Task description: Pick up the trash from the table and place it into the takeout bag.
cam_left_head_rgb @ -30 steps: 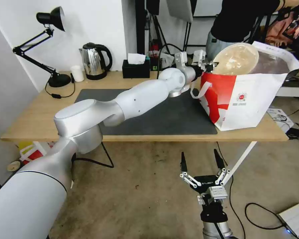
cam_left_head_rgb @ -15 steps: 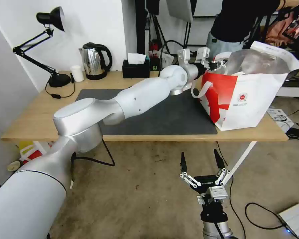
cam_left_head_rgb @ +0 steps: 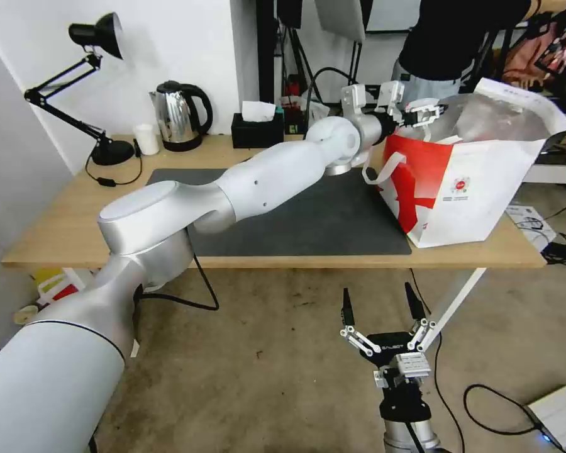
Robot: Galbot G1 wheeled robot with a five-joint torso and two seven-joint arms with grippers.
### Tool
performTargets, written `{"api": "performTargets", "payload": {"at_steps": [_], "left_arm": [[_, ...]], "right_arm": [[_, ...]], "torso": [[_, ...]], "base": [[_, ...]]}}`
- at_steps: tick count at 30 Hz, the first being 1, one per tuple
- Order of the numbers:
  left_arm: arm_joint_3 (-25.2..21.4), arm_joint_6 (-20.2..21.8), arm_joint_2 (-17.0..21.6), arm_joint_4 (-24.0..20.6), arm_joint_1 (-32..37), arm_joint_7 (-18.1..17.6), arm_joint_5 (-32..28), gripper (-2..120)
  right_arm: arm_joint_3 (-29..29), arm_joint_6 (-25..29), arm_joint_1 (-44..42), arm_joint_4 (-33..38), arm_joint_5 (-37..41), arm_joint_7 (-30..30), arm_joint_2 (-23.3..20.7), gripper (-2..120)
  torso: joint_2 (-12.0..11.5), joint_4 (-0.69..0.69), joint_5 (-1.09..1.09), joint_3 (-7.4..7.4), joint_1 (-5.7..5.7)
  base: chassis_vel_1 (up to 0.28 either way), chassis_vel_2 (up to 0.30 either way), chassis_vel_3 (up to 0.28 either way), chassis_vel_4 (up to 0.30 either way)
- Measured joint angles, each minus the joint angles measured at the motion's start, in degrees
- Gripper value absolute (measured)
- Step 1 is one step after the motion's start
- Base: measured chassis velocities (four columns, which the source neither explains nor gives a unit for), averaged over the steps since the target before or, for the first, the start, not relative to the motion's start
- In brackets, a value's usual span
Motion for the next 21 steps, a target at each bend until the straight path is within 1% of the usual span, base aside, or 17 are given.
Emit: {"api": "performTargets", "payload": {"at_steps": [3, 5, 6, 8, 9, 10, 11, 13, 14, 18, 19, 21], "left_arm": [[-2.0, 0.2, 0.2, -1.0, -1.7, -1.3, -0.1, 100], [-2.4, 0.3, 0.6, -1.4, -2.3, -1.6, -0.1, 100], [-2.7, 0.3, 0.9, -1.7, -2.7, -1.7, -0.2, 100], [-3.6, 0.5, 2.9, -3.3, -3.4, -2.3, -0.3, 100], [-3.6, 0.5, 2.9, -3.3, -3.4, -2.3, -0.3, 100], [-4.0, 0.6, 4.1, -4.3, -3.5, -2.9, -0.3, 100], [-4.3, 0.6, 5.0, -5.1, -3.5, -3.2, -0.3, 100], [-4.7, 0.4, 8.7, -7.5, -3.1, -3.8, 0.2, 100], [-4.7, 0.4, 8.7, -7.5, -3.1, -3.8, 0.2, 100], [-5.2, -1.0, 15.9, -12.3, -1.9, -4.6, 1.8, 100], [-5.2, -1.0, 15.9, -12.3, -1.9, -4.6, 1.8, 100], [-5.8, -1.5, 19.3, -15.2, -1.1, -4.7, 2.6, 100]], "right_arm": [[0.0, 0.0, 0.0, 0.0, 0.0, 0.0, 0.0, 100], [0.0, 0.0, 0.0, 0.0, 0.0, 0.0, 0.0, 100], [0.0, 0.0, 0.0, 0.0, 0.0, 0.0, 0.0, 100], [0.0, 0.0, 0.0, 0.0, 0.0, 0.0, 0.0, 100], [0.0, 0.0, 0.0, 0.0, 0.0, 0.0, 0.0, 100], [0.0, 0.0, 0.0, 0.0, 0.0, 0.0, 0.0, 100], [0.0, 0.0, 0.0, 0.0, 0.0, 0.0, 0.0, 100], [0.0, 0.0, 0.0, 0.0, 0.0, 0.0, 0.0, 100], [0.0, 0.0, 0.0, 0.0, 0.0, 0.0, 0.0, 100], [0.0, 0.0, 0.0, 0.0, 0.0, 0.0, 0.0, 100], [0.0, 0.0, 0.0, 0.0, 0.0, 0.0, 0.0, 100], [0.0, 0.0, 0.0, 0.0, 0.0, 0.0, 0.0, 100]], "torso": [[0.0, -0.01, 0.0, 0.0, 0.0], [0.0, -0.01, 0.0, 0.0, 0.0], [0.0, 0.0, 0.0, 0.0, 0.0], [0.0, -0.01, 0.0, 0.0, 0.0], [0.0, -0.01, 0.0, 0.0, 0.0], [0.0, 0.01, -0.01, 0.0, 0.0], [0.0, 0.01, -0.01, 0.0, 0.0], [0.0, -0.01, -0.01, 0.0, 0.0], [0.0, -0.01, -0.01, 0.0, 0.0], [0.0, 0.03, -0.04, 0.0, 0.0], [0.0, 0.03, -0.04, 0.0, 0.0], [0.0, 0.03, -0.03, 0.0, 0.0]], "base": [[0.0, 0.0, 0.0, 0.0], [0.0, 0.0, 0.0, 0.0], [0.0, 0.0, 0.0, 0.0], [0.0, 0.0, 0.0, 0.0], [0.0, 0.0, 0.0, 0.0], [0.0, 0.0, 0.0, 0.0], [0.0, 0.0, 0.0, 0.0], [0.0, 0.0, 0.0, 0.0], [0.0, 0.0, 0.0, 0.0], [0.0, 0.0, 0.0, 0.0], [0.0, 0.0, 0.0, 0.0], [0.0, 0.0, 0.0, 0.0]]}}
